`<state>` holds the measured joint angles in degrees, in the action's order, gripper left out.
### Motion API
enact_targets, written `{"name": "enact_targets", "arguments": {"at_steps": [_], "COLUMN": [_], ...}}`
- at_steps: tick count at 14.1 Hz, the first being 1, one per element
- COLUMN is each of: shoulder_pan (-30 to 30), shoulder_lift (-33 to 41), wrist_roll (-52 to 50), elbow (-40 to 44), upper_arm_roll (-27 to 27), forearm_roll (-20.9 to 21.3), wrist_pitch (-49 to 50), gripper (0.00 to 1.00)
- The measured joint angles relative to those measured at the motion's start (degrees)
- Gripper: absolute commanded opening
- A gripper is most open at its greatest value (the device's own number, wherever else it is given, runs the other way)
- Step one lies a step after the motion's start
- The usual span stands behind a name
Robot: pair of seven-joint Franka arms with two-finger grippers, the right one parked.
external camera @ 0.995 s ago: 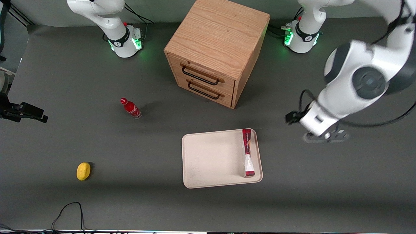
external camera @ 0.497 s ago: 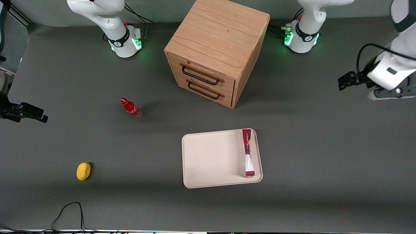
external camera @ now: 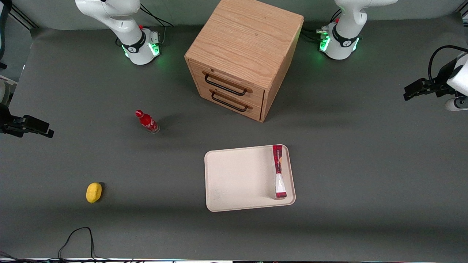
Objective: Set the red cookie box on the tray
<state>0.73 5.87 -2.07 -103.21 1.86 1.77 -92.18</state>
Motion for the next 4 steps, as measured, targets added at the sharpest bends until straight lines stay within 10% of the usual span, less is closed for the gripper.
{"name": "enact_targets", "arguments": {"at_steps": [4], "shoulder_pan": [-0.6], "shoulder_lift": [-0.8], "wrist_roll": [0.2], "elbow": [1.9], "upper_arm_roll": [1.3], "forearm_roll": [0.0], "wrist_pitch": [0.6], "gripper": [1.00]}}
